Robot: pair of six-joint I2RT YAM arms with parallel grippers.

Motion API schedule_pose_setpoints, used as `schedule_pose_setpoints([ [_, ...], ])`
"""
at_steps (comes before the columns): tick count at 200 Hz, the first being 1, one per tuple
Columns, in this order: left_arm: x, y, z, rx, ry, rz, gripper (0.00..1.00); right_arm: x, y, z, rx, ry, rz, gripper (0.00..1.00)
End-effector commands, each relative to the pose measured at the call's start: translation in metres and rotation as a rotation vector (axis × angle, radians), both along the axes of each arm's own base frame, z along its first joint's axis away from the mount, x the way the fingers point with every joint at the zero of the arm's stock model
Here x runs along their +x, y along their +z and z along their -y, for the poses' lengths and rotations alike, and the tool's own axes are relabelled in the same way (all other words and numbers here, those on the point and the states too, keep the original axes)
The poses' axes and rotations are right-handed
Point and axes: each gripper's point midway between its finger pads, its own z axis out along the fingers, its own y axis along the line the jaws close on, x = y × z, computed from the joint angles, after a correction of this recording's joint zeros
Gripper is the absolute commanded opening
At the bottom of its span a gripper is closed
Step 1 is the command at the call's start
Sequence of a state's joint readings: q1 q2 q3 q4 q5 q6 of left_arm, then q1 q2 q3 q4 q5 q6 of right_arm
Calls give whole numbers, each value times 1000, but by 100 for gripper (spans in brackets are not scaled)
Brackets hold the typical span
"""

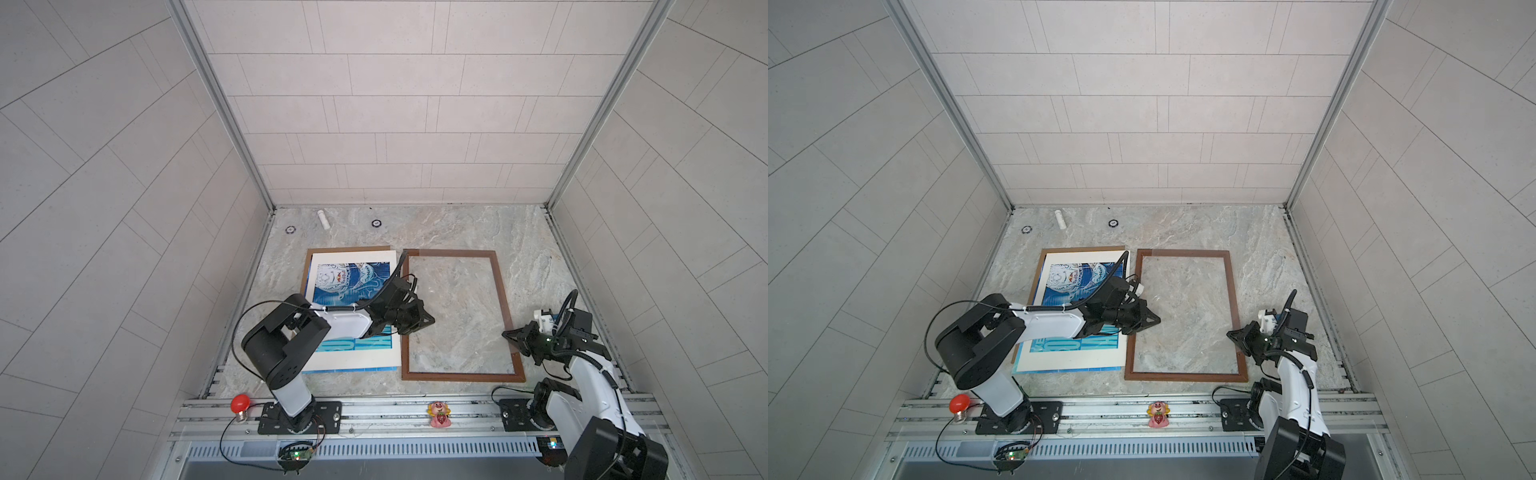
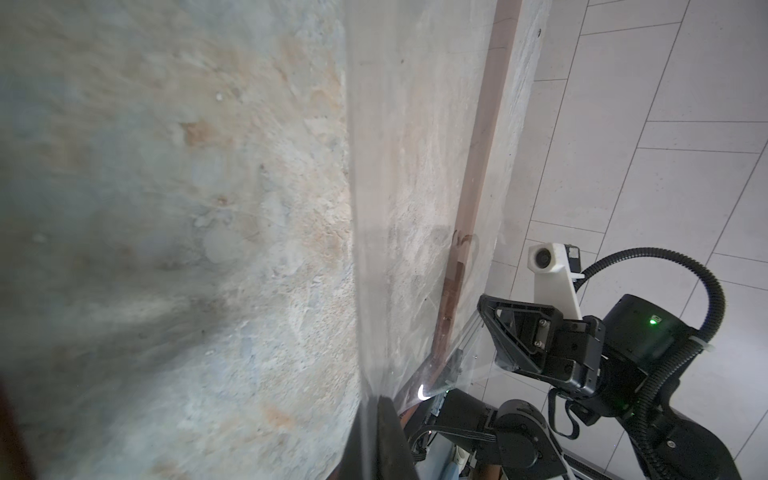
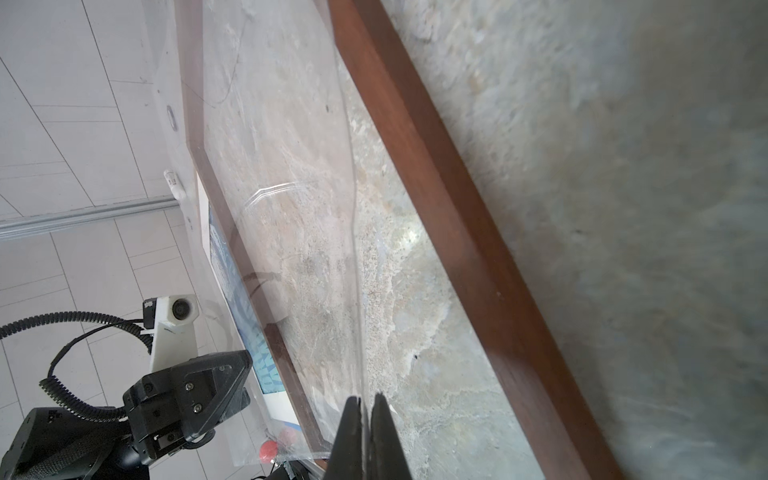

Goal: Put the photo into the frame

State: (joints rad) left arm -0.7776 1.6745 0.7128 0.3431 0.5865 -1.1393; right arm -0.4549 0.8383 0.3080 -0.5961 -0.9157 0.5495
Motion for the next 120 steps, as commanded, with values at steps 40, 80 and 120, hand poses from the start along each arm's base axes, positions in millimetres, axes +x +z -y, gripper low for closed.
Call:
schedule_pose_setpoints([
  [40, -6, -2, -9, 27, 11, 34, 0, -6, -2, -7, -21, 53, -34, 0],
  [80, -10, -13, -16, 32, 44, 40, 0, -6, -4, -8, -59, 78, -35, 0],
  [120, -12, -17, -18, 35, 57, 50, 0, -3, 0, -7, -62, 87, -40, 0],
])
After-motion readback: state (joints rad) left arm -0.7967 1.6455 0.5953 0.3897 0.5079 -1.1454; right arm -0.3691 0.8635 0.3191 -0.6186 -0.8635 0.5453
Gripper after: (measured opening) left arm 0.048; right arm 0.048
